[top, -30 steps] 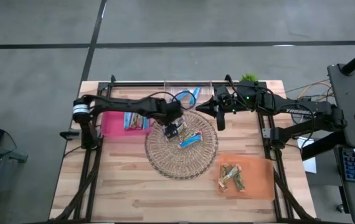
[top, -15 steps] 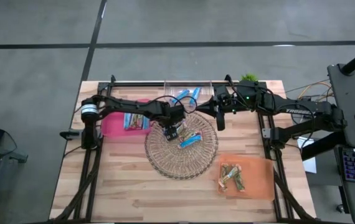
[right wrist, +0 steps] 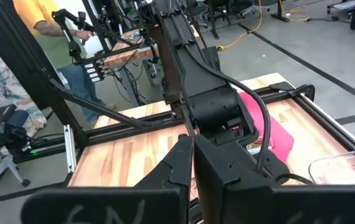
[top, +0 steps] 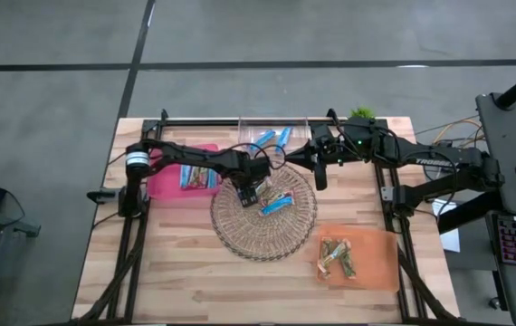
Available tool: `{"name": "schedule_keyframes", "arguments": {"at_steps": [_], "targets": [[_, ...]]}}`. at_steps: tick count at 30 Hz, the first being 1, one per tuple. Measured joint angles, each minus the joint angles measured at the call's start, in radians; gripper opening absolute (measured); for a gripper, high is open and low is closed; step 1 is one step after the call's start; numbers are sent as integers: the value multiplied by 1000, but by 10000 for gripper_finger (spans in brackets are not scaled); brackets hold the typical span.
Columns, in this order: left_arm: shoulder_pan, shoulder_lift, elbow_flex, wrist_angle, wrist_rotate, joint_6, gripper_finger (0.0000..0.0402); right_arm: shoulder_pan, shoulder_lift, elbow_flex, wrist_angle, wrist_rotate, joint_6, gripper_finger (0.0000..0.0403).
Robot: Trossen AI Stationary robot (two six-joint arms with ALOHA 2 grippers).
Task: Pick and place Granola Bars by type
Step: Put the blue granola bar into the transparent bin
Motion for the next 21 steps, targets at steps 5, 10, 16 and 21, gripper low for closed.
{"name": "schedule_keyframes", "arguments": {"at_steps": [5, 10, 16, 21], "targets": [[0, 11, 1, 1, 4, -4, 219, 0, 0, 0, 0, 0, -3, 9], [0, 17, 2, -5, 27, -10, 183, 0, 0, 0, 0, 0, -3, 9], [0, 18, 2, -7, 42, -22, 109, 0, 0, 0, 0, 0, -15, 9], [0, 19, 11, -21, 53, -28, 74, 0, 0, 0, 0, 0, -18, 9]]}}
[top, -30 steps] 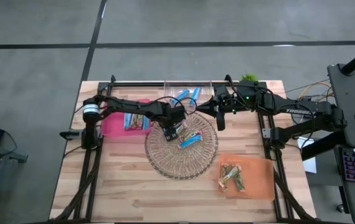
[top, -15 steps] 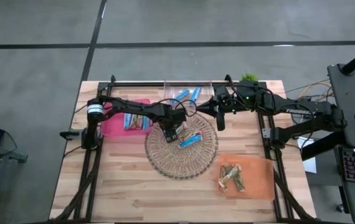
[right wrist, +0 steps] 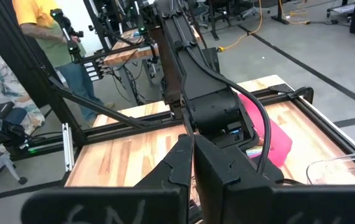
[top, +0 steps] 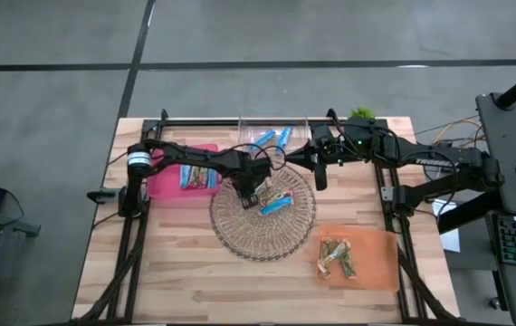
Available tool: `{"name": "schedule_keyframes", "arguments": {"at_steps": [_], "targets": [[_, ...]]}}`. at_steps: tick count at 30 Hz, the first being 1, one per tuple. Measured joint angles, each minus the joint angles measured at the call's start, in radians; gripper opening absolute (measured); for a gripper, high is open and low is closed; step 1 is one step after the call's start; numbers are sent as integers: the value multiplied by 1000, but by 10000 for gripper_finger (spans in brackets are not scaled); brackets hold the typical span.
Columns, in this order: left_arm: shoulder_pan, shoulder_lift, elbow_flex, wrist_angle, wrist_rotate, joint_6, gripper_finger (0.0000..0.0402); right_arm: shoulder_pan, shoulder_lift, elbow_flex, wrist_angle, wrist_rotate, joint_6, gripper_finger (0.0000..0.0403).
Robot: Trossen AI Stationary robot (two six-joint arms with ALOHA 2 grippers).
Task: Pick and place Granola Bars by type
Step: Put the blue granola bar into the transparent bin
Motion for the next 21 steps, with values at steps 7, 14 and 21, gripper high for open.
{"name": "schedule_keyframes", "arguments": {"at_steps": [7, 14, 21], "targets": [[1, 3, 55, -69, -10, -1, 69, 0, 0, 0, 0, 0, -4, 9], [1, 3, 153, -178, -71, 23, 69, 0, 0, 0, 1, 0, -11, 9], [5, 3, 293, -299, -118, 65, 69, 0, 0, 0, 1, 0, -11, 9]]}}
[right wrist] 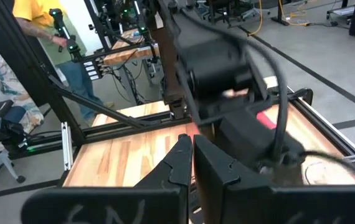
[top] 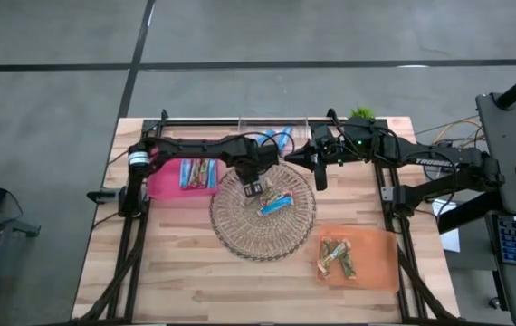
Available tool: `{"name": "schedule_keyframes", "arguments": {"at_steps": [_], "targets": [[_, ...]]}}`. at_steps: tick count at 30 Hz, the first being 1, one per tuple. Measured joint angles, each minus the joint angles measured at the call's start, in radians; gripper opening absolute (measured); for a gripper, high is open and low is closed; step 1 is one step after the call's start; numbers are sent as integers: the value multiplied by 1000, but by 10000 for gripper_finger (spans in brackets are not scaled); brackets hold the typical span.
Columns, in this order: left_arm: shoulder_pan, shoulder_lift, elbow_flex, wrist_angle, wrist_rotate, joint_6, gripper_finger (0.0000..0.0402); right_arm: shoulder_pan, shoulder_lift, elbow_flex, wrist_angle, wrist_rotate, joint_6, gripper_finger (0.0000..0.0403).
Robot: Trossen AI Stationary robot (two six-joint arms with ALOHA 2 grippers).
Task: Pick and place Granola Bars by type
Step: Put the blue granola bar into the transparent bin
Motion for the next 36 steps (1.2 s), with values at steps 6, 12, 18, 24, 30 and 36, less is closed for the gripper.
{"name": "schedule_keyframes", "arguments": {"at_steps": [6, 12, 18, 24, 30, 36], "targets": [[31, -1, 129, -53, -58, 51, 69, 0, 0, 0, 0, 0, 0, 9], [117, -2, 229, -51, -60, 70, 69, 0, 0, 0, 0, 0, 0, 9], [233, -2, 268, -39, -14, 32, 69, 0, -1, 0, 0, 0, 0, 9], [338, -3, 270, 50, 180, -177, 69, 0, -1, 0, 0, 0, 0, 9], [368, -1, 270, 132, 238, -303, 69, 0, -1, 0, 0, 0, -3, 9], [370, 0, 269, 131, 238, -366, 69, 0, -1, 0, 0, 0, -18, 9]]}}
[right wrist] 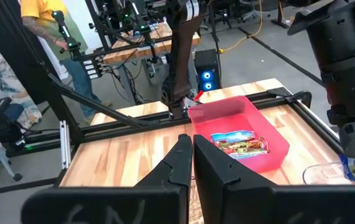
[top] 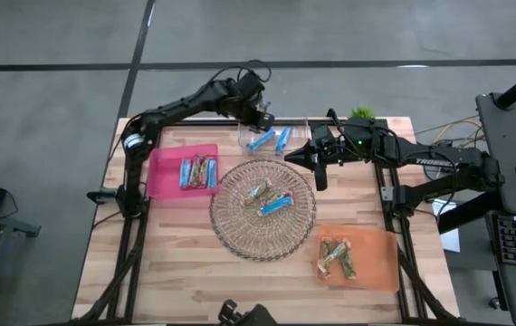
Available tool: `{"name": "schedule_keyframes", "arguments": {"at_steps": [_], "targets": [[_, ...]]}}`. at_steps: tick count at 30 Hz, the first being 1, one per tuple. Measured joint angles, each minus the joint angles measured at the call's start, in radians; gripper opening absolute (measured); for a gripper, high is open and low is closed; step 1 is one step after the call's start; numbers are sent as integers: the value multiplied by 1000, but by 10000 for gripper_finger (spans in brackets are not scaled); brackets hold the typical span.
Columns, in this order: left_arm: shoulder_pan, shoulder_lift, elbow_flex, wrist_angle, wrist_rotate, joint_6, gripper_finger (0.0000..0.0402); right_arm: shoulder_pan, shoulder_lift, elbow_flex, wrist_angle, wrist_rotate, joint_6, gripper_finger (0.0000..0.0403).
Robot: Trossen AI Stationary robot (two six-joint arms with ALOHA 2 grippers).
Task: Pick and place Granola Bars by type
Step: Put the blue granola bar into the transparent bin
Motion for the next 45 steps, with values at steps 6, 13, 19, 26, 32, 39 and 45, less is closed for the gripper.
{"name": "schedule_keyframes", "arguments": {"at_steps": [6, 13, 19, 26, 32, 39, 45], "targets": [[3, 2, -40, 40, 0, -62, 69, 0, 0, 0, 0, 0, -18, 9], [7, 3, -110, 116, 0, -114, 69, 0, 0, 0, 0, 0, -30, 9], [11, 8, -115, 126, -1, -151, 69, 0, 0, 0, 0, 0, -30, 9], [11, 9, -116, 126, -9, -145, 69, 0, 0, 0, 0, 0, -32, 9], [12, 9, -116, 139, -9, -129, 69, 0, 0, 0, 0, 0, -34, 9], [12, 9, -124, 164, -8, -128, 71, 0, 0, 0, 0, 0, -34, 9], [12, 9, -170, 177, 3, -159, 111, 0, 0, 0, 0, 0, -34, 9]]}}
